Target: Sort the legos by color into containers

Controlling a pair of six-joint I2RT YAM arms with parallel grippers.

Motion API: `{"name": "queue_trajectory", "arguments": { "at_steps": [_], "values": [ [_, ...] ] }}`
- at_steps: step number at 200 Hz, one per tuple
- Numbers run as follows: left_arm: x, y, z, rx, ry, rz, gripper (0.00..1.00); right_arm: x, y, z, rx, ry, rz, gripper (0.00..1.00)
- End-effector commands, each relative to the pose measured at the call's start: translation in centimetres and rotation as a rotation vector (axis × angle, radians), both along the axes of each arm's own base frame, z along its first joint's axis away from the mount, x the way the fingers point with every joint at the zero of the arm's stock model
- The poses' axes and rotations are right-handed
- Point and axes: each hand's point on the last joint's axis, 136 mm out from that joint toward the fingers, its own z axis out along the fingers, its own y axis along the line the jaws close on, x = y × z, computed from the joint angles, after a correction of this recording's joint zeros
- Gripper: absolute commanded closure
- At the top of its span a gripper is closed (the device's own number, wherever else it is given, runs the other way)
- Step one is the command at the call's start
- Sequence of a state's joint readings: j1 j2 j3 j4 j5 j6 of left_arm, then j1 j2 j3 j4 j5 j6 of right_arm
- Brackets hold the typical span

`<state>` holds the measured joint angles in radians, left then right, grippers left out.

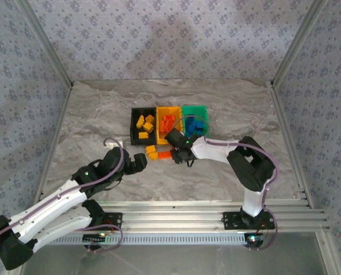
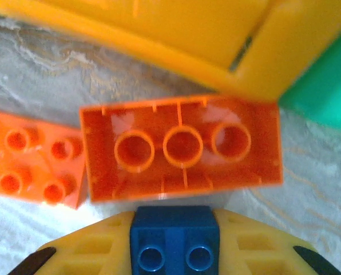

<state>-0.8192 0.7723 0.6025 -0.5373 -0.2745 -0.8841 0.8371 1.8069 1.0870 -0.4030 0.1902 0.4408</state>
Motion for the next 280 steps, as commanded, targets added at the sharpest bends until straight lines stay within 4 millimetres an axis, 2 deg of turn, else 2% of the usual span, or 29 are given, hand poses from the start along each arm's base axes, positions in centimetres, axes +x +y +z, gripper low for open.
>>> {"name": "queue_trajectory", "arguments": {
  "at_steps": [1, 21, 38, 54, 66, 88, 95, 98, 115, 135, 152, 168, 185, 192, 212, 230, 251, 280],
  "values": [
    [-0.1, 0.4, -0.6, 0.004, -0.003, 0.012, 0.00, -1.8, -0.2, 3.1, 0.079, -0.028, -0.011, 0.74],
    [-0.4, 0.3, -1.3, -0.010, 0.010, 0.010, 0.00, -2.6, -0.7, 6.9, 0.155, -0.079, -0.032, 0.74],
    [-0.6, 0.5, -2.1, -0.017, 0.020, 0.018, 0.00, -2.5, -1.7, 10.7, 0.197, -0.149, -0.052, 0.73],
    [-0.9, 0.6, -2.8, -0.033, 0.029, 0.025, 0.00, -0.9, -2.5, 13.9, 0.231, -0.216, -0.079, 0.72],
    [-1.2, 0.7, -3.3, -0.046, 0.040, 0.029, 0.01, 0.9, -3.4, 15.0, 0.248, -0.236, -0.132, 0.72],
    [-1.5, 0.9, -3.7, -0.046, 0.050, 0.030, 0.00, 5.0, -4.9, 14.9, 0.258, -0.237, -0.247, 0.72],
    [-1.6, 1.0, -3.7, -0.042, 0.053, 0.033, 0.00, 6.1, -5.4, 13.9, 0.237, -0.229, -0.272, 0.72],
    [-1.6, 1.0, -3.7, -0.042, 0.054, 0.032, 0.00, 7.1, -5.3, 14.5, 0.244, -0.244, -0.287, 0.72],
    [-1.9, 1.3, -3.9, -0.034, 0.064, 0.033, 0.00, 10.1, -6.2, 13.0, 0.194, -0.226, -0.351, 0.71],
    [-2.1, 1.6, -4.3, -0.027, 0.071, 0.036, 0.00, 12.7, -7.1, 11.1, 0.126, -0.205, -0.406, 0.71],
    [-2.2, 1.6, -4.5, -0.036, 0.070, 0.038, 0.00, 14.2, -7.2, 10.5, 0.109, -0.197, -0.431, 0.68],
    [-2.1, 1.5, -4.4, -0.044, 0.063, 0.037, 0.00, 15.1, -7.1, 10.4, 0.105, -0.191, -0.443, 0.60],
    [-1.7, 1.3, -3.9, -0.044, 0.043, 0.021, 0.01, 15.7, -6.8, 11.0, 0.116, -0.198, -0.448, 0.40],
    [-1.5, 1.1, -3.7, -0.041, 0.032, 0.012, 0.01, 16.1, -6.7, 12.0, 0.128, -0.221, -0.446, 0.34],
    [-0.6, -0.1, -2.8, -0.034, 0.006, -0.029, 0.01, 15.5, -5.8, 15.1, 0.156, -0.279, -0.407, 0.26],
    [0.8, -1.7, -2.2, -0.017, -0.011, -0.067, 0.05, 13.6, -4.8, 17.6, 0.194, -0.332, -0.366, 0.24],
    [3.1, -4.3, -2.3, -0.001, -0.020, -0.099, 0.17, 11.1, -4.2, 18.2, 0.255, -0.355, -0.337, 0.23],
    [6.5, -7.0, -3.8, 0.061, -0.006, -0.094, 0.16, 8.0, -4.8, 17.7, 0.304, -0.341, -0.334, 0.23]
  ]
}}
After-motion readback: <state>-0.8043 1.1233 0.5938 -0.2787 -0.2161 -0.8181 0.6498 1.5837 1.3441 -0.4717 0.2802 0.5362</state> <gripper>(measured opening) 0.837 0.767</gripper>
